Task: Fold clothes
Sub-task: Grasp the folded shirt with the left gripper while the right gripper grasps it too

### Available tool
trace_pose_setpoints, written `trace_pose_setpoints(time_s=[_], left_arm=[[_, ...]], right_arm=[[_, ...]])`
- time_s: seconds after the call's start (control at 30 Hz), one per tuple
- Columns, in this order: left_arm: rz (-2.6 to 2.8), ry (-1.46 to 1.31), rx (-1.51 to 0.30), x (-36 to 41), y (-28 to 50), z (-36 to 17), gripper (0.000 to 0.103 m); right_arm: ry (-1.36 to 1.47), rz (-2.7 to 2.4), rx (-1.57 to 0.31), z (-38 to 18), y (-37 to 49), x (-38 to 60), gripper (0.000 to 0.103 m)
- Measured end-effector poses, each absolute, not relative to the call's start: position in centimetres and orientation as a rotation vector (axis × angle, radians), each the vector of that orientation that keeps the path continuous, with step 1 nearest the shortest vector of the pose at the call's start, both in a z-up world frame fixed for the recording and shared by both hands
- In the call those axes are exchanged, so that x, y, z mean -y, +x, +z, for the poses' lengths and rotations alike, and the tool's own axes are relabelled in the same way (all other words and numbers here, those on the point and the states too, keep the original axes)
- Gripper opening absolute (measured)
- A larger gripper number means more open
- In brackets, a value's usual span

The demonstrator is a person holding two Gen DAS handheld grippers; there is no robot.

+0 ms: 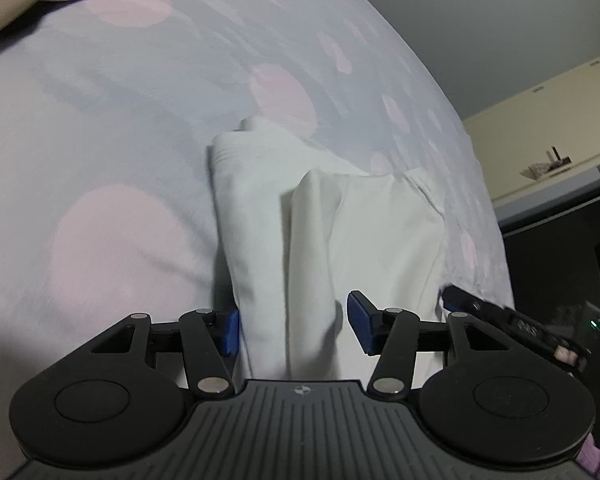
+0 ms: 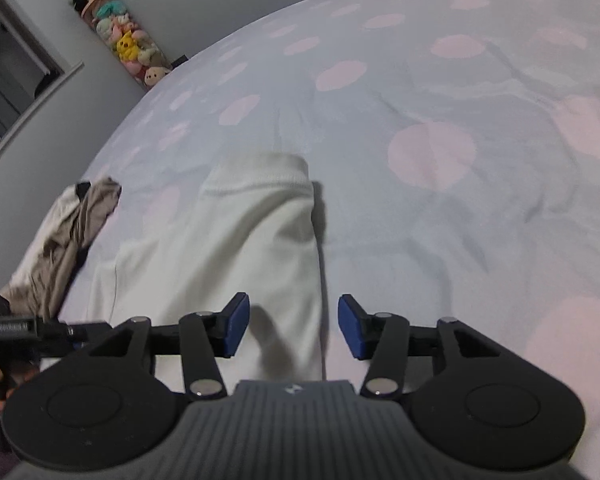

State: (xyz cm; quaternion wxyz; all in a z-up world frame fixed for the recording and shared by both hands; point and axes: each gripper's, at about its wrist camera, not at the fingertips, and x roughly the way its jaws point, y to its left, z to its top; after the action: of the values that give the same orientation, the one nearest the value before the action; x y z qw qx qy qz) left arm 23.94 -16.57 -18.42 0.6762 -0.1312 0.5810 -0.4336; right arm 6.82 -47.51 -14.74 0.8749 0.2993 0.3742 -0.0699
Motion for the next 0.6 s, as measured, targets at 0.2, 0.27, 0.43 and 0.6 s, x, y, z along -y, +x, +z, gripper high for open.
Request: trace_pose_setpoints(time_s=[0.2,0.27,0.43,0.6], left_arm=[[-1.040,-0.285,-1.320,18.6,25.1,-18.7,0.043],[-1.047,-0.275,-1.318,19.2,25.1,-18.8,0.035],[-1.026,-0.256,-1.308,19.9,25.1,-19.0,0.011],[-1.002,-0.159,-1.224,20.5,23.3,-17.2,0.009]], right_arm=[[0.759,-0.072,-0.753,-16.5,10.1,49.4,0.053],[0.793,-0.051,-0.752,-17.0,10.8,49.6,0.053],[0.797,-0.044,-0.753,-17.3,11.6,49.5,0.024],[0.764,-0.032,-0.696,-16.3,10.9,48.8,0.012]])
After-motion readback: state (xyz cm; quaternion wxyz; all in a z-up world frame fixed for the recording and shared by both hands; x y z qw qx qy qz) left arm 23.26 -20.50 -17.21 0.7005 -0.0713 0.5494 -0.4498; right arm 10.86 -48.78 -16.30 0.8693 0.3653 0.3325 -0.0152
